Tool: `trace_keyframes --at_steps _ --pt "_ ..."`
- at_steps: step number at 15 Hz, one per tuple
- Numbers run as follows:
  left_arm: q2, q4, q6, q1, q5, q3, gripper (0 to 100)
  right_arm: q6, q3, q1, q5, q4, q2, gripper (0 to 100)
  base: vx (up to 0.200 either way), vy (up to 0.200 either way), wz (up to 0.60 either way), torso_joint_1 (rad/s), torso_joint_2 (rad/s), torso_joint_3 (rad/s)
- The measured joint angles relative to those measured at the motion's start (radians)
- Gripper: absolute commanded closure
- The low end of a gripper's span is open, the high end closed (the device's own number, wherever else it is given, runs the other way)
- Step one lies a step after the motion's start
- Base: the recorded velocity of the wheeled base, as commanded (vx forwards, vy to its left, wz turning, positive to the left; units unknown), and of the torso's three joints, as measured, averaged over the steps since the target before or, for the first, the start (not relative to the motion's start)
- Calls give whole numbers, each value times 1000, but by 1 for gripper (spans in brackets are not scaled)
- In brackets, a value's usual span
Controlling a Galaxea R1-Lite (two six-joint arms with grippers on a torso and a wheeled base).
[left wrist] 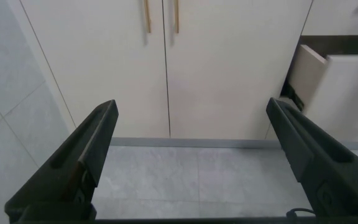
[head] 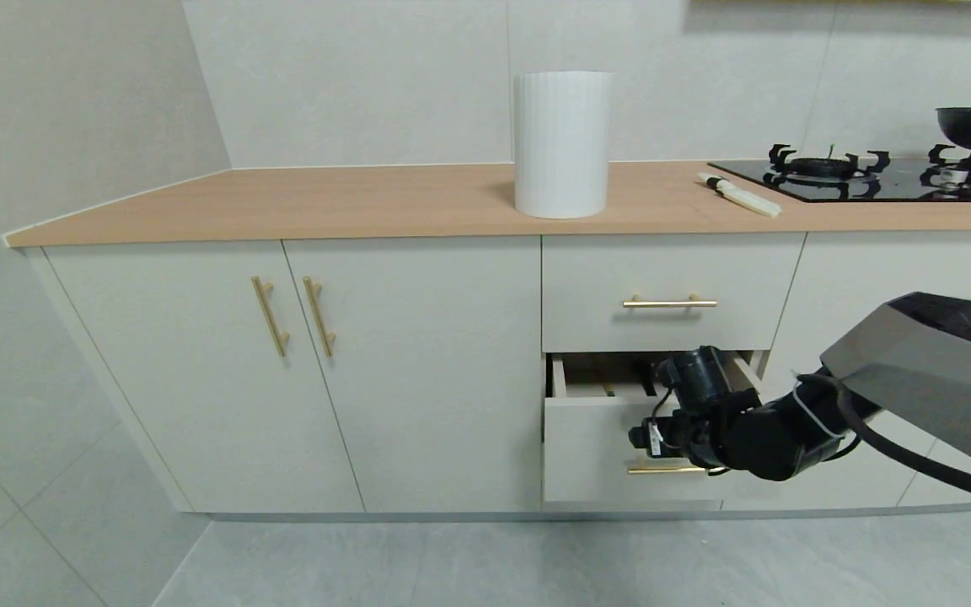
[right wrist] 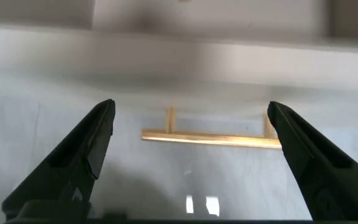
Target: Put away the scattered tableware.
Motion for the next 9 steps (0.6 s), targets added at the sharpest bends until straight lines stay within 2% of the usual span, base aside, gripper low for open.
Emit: trace_keyframes --at_steps 5,9 --pt "0 0 0 0 0 0 0 9 -108 -36 -21 -10 69 0 0 0 0 0 0 0" --pt "0 0 0 0 0 0 0 18 -147 -64 -30 -132 124 0 0 0 0 0 0 0"
